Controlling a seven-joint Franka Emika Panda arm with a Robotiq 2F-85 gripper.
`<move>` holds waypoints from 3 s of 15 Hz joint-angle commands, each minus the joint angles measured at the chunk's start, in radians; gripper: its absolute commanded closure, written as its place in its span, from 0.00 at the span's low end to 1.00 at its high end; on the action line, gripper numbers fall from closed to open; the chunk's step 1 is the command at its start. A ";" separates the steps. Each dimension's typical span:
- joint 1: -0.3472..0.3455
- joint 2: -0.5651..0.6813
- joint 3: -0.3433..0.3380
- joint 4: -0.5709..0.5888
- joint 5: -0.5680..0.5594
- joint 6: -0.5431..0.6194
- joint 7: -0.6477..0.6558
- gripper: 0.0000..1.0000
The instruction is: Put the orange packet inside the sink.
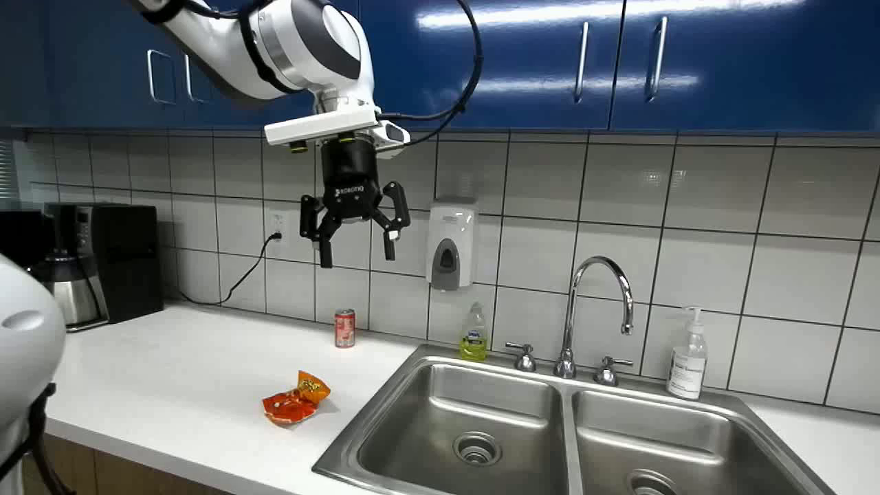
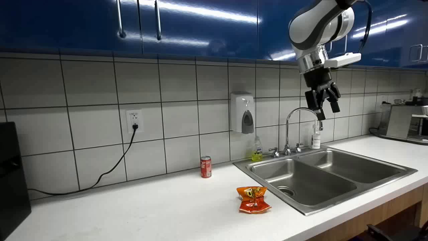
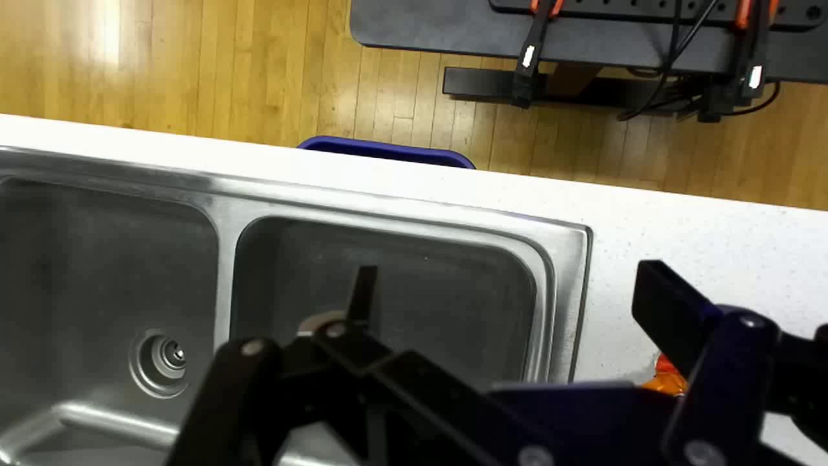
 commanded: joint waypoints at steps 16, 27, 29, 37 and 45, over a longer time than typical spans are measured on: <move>0.054 -0.081 0.035 -0.230 0.176 0.300 0.210 0.00; 0.084 0.086 0.179 -0.329 0.149 0.599 0.453 0.00; 0.090 0.137 0.197 -0.328 0.149 0.631 0.478 0.00; 0.103 0.323 0.223 -0.271 0.125 0.744 0.564 0.00; 0.134 0.485 0.201 -0.189 0.128 0.806 0.602 0.00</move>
